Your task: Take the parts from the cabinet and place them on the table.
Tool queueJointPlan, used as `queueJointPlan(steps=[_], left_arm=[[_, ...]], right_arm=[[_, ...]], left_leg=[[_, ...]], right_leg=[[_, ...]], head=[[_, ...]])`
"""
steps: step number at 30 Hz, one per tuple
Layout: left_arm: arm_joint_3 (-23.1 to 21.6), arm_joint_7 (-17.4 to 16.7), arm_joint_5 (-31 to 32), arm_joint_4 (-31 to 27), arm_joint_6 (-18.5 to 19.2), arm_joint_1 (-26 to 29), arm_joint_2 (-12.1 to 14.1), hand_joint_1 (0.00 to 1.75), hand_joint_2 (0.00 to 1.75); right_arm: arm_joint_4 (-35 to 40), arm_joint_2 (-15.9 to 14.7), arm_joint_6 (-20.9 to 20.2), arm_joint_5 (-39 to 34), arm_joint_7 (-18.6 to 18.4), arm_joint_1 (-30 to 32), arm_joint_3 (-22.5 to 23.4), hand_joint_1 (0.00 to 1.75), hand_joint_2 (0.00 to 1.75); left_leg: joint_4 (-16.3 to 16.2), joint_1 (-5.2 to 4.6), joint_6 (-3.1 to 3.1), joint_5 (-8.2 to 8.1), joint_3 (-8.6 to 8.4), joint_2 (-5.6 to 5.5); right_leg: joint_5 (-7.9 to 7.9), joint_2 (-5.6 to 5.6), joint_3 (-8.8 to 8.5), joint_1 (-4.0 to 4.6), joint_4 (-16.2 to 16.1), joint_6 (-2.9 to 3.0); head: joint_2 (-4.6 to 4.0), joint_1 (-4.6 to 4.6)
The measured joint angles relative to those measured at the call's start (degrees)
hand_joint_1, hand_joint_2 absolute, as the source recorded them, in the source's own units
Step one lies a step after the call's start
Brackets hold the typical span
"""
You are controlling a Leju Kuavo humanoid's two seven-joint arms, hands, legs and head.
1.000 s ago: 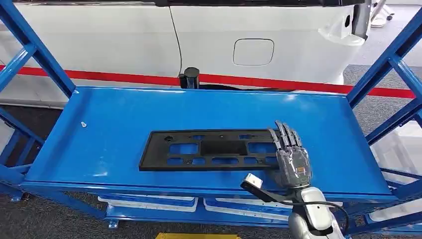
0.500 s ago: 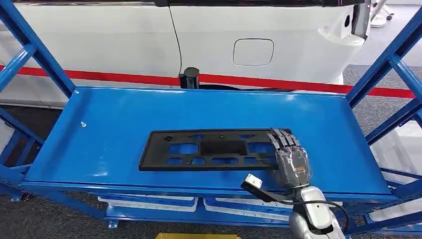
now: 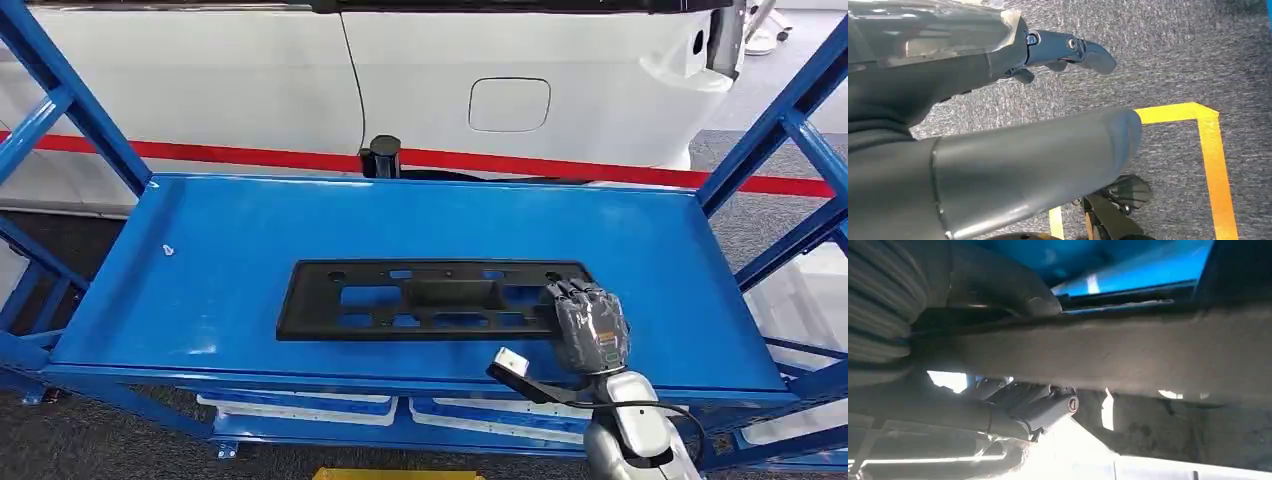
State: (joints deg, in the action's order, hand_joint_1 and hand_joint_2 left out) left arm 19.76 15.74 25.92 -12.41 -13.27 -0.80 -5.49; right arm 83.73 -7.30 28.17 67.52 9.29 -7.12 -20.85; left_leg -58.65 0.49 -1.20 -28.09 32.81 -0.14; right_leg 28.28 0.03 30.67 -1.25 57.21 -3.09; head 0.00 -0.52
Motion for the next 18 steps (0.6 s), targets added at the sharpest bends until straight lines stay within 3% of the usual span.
queueJointPlan(steps=[12,13,18], left_arm=[[0.13,0.61,0.35,0.00,0.00,-0.02,0.00,0.00,0.00],[0.22,0.70,0.35,0.00,0.00,-0.02,0.00,0.00,1.75],[0.26,1.11,0.33,0.02,0.15,-0.02,0.00,0.00,1.75]], right_arm=[[0.13,-0.26,0.94,0.63,0.00,-0.05,0.00,1.75,1.75],[0.13,-0.26,0.96,0.63,0.00,-0.05,0.02,1.75,1.75],[0.13,-0.26,0.98,0.63,0.00,-0.09,0.00,1.75,1.75]], left_leg=[[0.00,0.00,0.00,0.00,-0.02,0.00],[0.00,0.00,0.00,0.00,-0.02,0.00],[0.00,0.00,0.00,0.00,-0.01,0.00]], right_leg=[[0.00,0.00,-0.02,0.00,0.00,0.00],[0.00,0.00,-0.02,0.00,0.00,0.00],[0.00,0.00,-0.02,0.00,0.00,0.00]], head=[[0.00,0.00],[0.00,0.00],[0.00,0.00]])
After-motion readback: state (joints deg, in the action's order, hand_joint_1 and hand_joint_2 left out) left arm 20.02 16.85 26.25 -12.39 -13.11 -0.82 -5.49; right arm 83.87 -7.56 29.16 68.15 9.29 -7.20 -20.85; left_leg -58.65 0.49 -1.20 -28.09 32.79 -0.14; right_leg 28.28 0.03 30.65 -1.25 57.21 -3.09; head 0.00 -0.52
